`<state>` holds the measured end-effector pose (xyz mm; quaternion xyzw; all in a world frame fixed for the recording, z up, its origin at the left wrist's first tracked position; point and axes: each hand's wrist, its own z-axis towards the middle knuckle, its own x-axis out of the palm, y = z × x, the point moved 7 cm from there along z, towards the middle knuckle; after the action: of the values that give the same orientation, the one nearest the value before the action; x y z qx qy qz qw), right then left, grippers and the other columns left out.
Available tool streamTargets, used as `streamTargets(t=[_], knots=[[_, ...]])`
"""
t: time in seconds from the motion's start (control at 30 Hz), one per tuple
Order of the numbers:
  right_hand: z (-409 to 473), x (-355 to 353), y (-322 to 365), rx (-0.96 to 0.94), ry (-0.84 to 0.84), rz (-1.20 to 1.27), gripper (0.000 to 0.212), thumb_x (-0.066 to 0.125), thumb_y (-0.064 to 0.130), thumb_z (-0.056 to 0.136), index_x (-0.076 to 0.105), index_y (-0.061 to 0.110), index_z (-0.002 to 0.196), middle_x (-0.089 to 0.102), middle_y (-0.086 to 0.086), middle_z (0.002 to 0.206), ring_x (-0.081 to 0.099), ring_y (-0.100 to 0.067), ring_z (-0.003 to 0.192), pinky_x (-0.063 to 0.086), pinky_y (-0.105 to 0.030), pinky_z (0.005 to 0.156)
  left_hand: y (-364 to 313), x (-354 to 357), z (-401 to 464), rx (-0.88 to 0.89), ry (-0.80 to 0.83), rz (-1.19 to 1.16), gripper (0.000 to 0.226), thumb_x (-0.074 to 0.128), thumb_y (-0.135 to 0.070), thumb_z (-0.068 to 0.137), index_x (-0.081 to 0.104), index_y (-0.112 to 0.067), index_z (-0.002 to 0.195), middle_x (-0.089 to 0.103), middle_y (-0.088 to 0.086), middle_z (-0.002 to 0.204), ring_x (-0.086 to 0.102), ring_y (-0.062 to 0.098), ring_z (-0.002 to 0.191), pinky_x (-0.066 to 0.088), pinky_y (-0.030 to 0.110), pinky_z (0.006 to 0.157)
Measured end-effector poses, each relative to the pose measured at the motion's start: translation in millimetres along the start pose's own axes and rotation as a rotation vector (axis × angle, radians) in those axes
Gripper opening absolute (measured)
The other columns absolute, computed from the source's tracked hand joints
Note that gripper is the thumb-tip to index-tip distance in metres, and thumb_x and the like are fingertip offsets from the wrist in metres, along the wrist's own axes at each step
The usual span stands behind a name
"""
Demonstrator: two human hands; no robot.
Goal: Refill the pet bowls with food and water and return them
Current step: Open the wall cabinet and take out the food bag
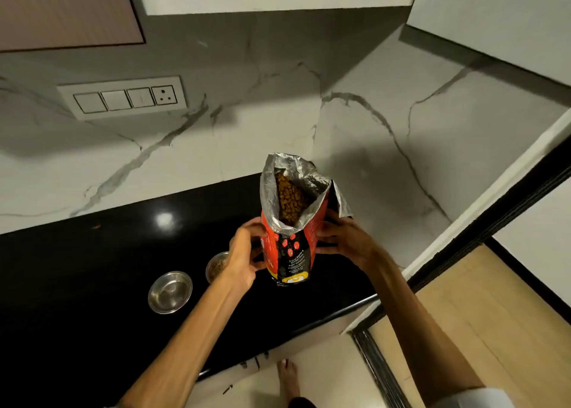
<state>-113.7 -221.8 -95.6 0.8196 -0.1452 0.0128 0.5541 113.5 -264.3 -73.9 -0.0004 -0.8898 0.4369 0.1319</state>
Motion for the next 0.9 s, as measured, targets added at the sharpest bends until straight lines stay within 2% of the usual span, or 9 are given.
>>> streamTargets(t=[0.1, 0.17, 0.33, 0.43, 0.57, 0.7, 0.77, 0.83, 0.9], knots=[[15.3, -6.7, -29.2, 0.03, 0.001, 0.027, 0.047, 0.059, -0.011, 0.092, 0.064, 0.01, 0.134, 0.067, -0.021, 0.135, 0.065, -0.043, 0.122, 0.063, -0.049, 0.088, 17.4, -6.6, 12.0, -0.002, -0.037, -0.025, 0.038, 0.056, -0.014, 0.075, 0.08, -0.03, 0.1, 0.076, 0.004, 0.109, 0.065, 0.029, 0.116, 0.052, 0.051, 0.094], [24.7, -11.0, -46.5, 0.05, 0.003, 0.047, 0.048, 0.056, -0.013, 0.094, 0.062, 0.009, 0.137, 0.066, -0.021, 0.137, 0.064, -0.043, 0.125, 0.062, -0.052, 0.091, 26.4, -8.9, 19.5, -0.004, -0.037, -0.032, 0.038, 0.056, -0.011, 0.078, 0.078, -0.027, 0.105, 0.076, 0.003, 0.111, 0.065, 0.028, 0.115, 0.053, 0.05, 0.094], [40.1, -16.3, -73.1, 0.087, 0.016, 0.023, 0.057, 0.071, 0.002, 0.083, 0.061, 0.009, 0.139, 0.066, -0.018, 0.137, 0.064, -0.04, 0.126, 0.054, -0.061, 0.102, 47.2, -14.6, 41.2, -0.034, -0.041, -0.06, 0.043, 0.06, -0.007, 0.08, 0.073, -0.026, 0.116, 0.073, 0.006, 0.119, 0.065, 0.026, 0.112, 0.053, 0.047, 0.094], [47.0, -16.6, -79.5, 0.095, 0.025, 0.015, 0.057, 0.073, 0.001, 0.081, 0.061, 0.008, 0.137, 0.069, -0.015, 0.135, 0.067, -0.035, 0.123, 0.056, -0.057, 0.101, 59.0, -18.3, 54.9, -0.051, -0.06, -0.088, 0.042, 0.06, -0.004, 0.08, 0.074, -0.026, 0.112, 0.073, 0.008, 0.122, 0.065, 0.028, 0.114, 0.053, 0.048, 0.095], [60.7, -21.0, -90.1, 0.125, 0.033, -0.013, 0.05, 0.072, -0.005, 0.084, 0.063, 0.004, 0.133, 0.07, -0.016, 0.133, 0.068, -0.034, 0.122, 0.055, -0.056, 0.101, 74.8, -22.1, 70.7, -0.08, -0.072, -0.113, 0.049, 0.061, -0.002, 0.078, 0.071, -0.026, 0.12, 0.072, 0.013, 0.125, 0.063, 0.033, 0.119, 0.048, 0.055, 0.105], [74.9, -28.7, -101.5, 0.179, -0.002, -0.032, 0.066, 0.08, 0.0, 0.075, 0.056, -0.004, 0.136, 0.068, -0.02, 0.133, 0.07, -0.036, 0.118, 0.057, -0.057, 0.099, 87.8, -22.4, 82.4, -0.096, -0.089, -0.148, 0.052, 0.059, 0.002, 0.079, 0.069, -0.025, 0.123, 0.073, 0.011, 0.12, 0.063, 0.034, 0.117, 0.049, 0.057, 0.106], [80.4, -32.2, -104.9, 0.199, -0.015, -0.043, 0.066, 0.08, -0.002, 0.077, 0.053, -0.006, 0.137, 0.067, -0.022, 0.133, 0.071, -0.037, 0.116, 0.058, -0.056, 0.097, 94.4, -22.9, 89.2, -0.105, -0.098, -0.178, 0.053, 0.058, 0.004, 0.079, 0.068, -0.025, 0.123, 0.071, 0.009, 0.12, 0.062, 0.033, 0.117, 0.051, 0.053, 0.1], [85.4, -32.3, -105.7, 0.193, 0.016, -0.065, 0.048, 0.072, -0.009, 0.084, 0.061, -0.006, 0.131, 0.071, -0.02, 0.128, 0.071, -0.036, 0.116, 0.058, -0.054, 0.098, 99.4, -22.8, 95.1, -0.107, -0.103, -0.206, 0.053, 0.057, 0.008, 0.08, 0.067, -0.023, 0.123, 0.07, 0.008, 0.117, 0.062, 0.031, 0.112, 0.053, 0.046, 0.087], [89.2, -33.8, -107.2, 0.194, 0.026, -0.076, 0.042, 0.069, -0.012, 0.086, 0.065, -0.005, 0.127, 0.073, -0.018, 0.125, 0.071, -0.036, 0.115, 0.059, -0.051, 0.097, 104.3, -22.7, 99.3, -0.103, -0.106, -0.22, 0.054, 0.053, 0.011, 0.083, 0.065, -0.017, 0.127, 0.069, 0.007, 0.115, 0.061, 0.03, 0.109, 0.053, 0.041, 0.078]])
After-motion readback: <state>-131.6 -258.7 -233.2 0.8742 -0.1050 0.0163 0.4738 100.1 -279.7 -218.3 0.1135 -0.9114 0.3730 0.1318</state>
